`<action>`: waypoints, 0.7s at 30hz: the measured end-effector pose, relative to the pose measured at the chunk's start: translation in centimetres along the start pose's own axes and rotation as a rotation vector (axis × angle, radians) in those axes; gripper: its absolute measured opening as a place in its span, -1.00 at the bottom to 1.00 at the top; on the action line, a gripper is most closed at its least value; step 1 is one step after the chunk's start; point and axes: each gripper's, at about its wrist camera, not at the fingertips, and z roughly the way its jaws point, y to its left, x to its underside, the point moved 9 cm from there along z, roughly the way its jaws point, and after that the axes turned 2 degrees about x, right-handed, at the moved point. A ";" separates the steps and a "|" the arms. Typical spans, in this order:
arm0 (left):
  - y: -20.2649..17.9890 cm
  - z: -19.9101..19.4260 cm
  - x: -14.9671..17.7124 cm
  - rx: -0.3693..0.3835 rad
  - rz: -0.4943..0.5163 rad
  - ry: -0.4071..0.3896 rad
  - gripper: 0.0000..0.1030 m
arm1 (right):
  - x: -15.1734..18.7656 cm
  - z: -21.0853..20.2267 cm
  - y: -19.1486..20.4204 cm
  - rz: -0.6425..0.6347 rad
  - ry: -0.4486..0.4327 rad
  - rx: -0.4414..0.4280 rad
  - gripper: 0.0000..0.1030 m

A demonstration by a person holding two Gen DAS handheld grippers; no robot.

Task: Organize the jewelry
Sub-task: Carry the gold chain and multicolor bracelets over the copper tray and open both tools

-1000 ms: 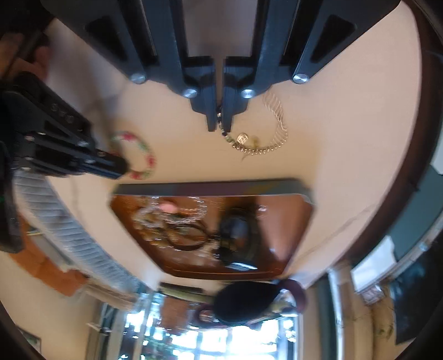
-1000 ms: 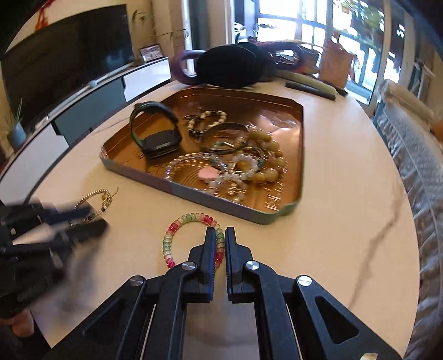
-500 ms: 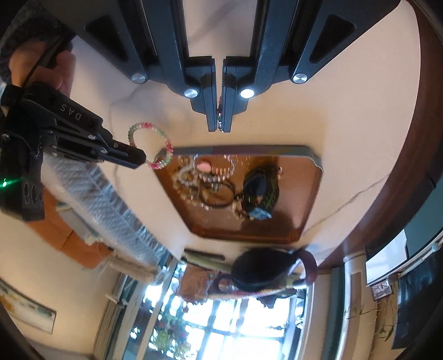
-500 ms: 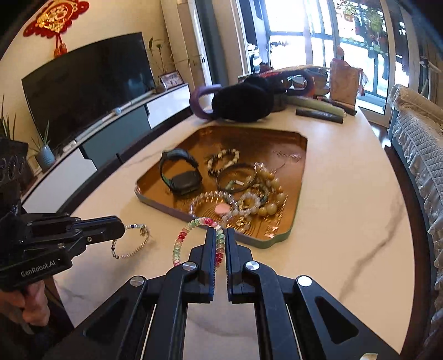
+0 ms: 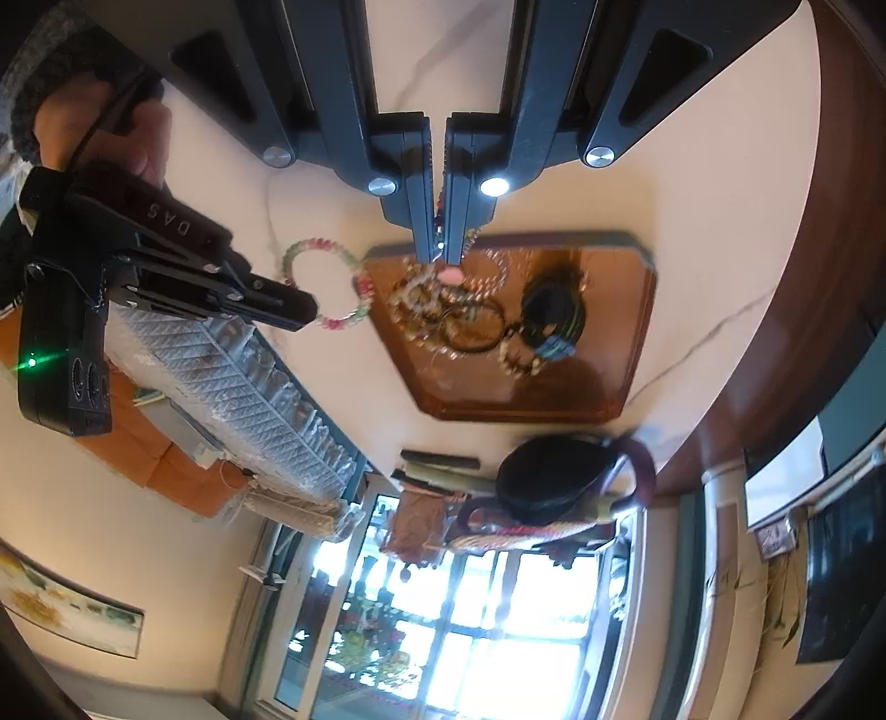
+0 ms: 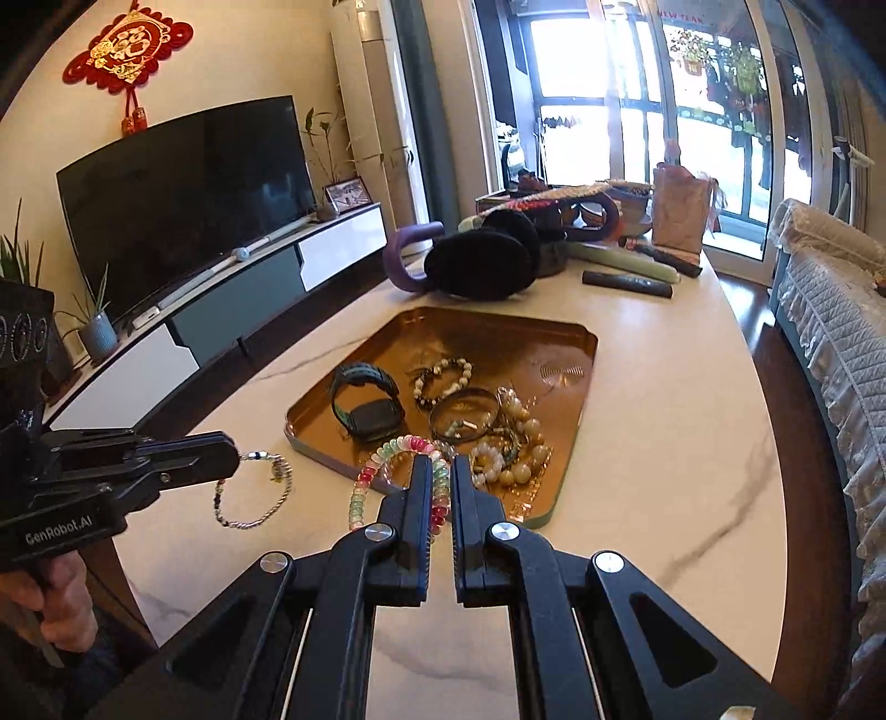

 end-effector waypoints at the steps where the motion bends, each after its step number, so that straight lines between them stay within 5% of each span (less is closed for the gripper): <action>1: -0.2 0.0 -0.3 0.000 0.005 -0.006 -0.95 | -0.4 -0.2 0.1 -0.003 -0.009 0.001 -0.90; 13: -2.8 -0.9 -7.9 0.023 0.097 -0.124 -0.95 | -5.7 -1.4 -0.2 -0.047 -0.103 0.009 -0.90; 21: 0.9 1.1 -13.0 -0.022 0.078 -0.161 -0.95 | -9.3 0.4 -2.7 -0.043 -0.121 0.035 -0.90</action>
